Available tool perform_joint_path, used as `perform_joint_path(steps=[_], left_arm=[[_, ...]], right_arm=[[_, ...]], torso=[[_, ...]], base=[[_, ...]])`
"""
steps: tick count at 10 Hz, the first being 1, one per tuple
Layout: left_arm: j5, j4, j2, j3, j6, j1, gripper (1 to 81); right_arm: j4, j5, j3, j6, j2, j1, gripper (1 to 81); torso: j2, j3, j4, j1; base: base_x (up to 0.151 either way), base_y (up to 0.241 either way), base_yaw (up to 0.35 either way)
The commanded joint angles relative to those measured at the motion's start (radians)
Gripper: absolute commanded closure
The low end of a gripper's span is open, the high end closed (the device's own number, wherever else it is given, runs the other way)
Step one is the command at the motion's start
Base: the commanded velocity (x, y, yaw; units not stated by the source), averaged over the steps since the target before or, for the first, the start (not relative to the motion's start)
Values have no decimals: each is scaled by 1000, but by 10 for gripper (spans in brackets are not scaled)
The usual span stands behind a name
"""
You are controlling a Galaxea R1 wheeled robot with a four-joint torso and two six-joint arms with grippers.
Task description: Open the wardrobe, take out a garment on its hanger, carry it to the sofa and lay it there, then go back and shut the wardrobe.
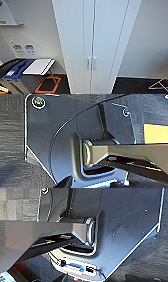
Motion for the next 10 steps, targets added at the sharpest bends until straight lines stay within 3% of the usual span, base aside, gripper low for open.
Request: perform_joint_path(steps=[1,10], left_arm=[[59,8,-14,14,10,-25,10],[58,8,-11,14,10,-25,10]], right_arm=[[-7,-65,12,-6,-8,24,10],[-10,-65,4,-8,-3,24,10]], torso=[[0,0,0,0],[-1,0,0,0]], base=[[62,0,0],[78,0,0]])
